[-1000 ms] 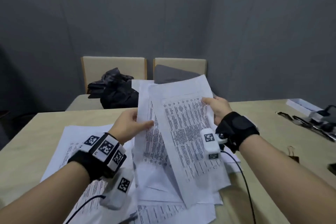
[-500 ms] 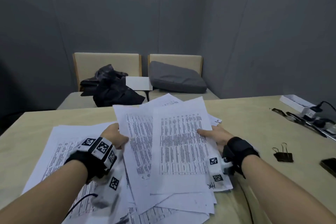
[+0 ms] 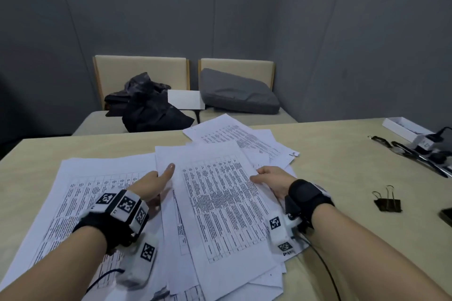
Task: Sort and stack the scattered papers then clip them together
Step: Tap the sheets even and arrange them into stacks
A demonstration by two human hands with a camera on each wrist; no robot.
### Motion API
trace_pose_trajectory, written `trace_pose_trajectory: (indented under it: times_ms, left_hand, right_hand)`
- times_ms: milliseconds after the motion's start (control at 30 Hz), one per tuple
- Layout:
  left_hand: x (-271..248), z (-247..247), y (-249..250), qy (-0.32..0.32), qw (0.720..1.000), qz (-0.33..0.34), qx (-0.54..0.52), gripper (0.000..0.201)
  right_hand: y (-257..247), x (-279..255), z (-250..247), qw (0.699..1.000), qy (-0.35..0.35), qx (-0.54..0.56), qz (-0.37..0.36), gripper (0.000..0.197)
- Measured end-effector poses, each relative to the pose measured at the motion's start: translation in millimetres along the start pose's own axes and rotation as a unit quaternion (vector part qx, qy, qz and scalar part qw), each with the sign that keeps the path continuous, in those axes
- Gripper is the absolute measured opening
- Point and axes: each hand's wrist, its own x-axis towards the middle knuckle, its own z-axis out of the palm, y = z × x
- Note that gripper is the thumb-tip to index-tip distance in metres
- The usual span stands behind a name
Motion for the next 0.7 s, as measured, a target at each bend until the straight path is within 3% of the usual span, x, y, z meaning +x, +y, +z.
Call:
trace_pose_trajectory:
  times_ms: [67,133,367,500,600,633,700]
  left_hand:
    - [-5.7,0.2,1.8,-0.012,1.0,0.016,0.015,0.078]
    - [-8.8,0.6,1.8,-0.009,0.998,0.046,0.037,0.061]
    - [-1.0,-0.3,-2.1,-0.007,0.998,0.047,0.042,0.039]
    - [3.8,-5.3,-5.2,-0.017,0.999,0.009,0.034,0.021]
    - [2.8,-10.4,-9.0,-0.034,0.999,0.007,0.029,0.023]
    - [4.4,-11.5,-10.5,-0.035,0.998,0.013,0.041,0.024]
    - [5.7,-13.3,-10.6,-0.039,0.997,0.016,0.063,0.02]
  right_hand:
    - [-0.5,-0.6,2.4,1.0,-0.005,0.005,0.008,0.015]
    - [-0.4,-0.2,2.6,1.0,-0.006,0.006,0.006,0.018]
    - [-6.0,-10.1,9.0,0.987,0.019,-0.146,-0.07,0.046]
    - [-20.7,-23.5,14.9,0.974,0.005,-0.194,-0.113,0.045]
    - [-21.6,-13.0,6.0,0.971,0.086,-0.175,-0.136,0.032]
    - [-19.9,-7.8,-0.1,0.963,0.123,-0.203,-0.124,0.041]
    - [-14.7,1.7,-11.3,0.955,0.141,-0.254,-0.065,0.079]
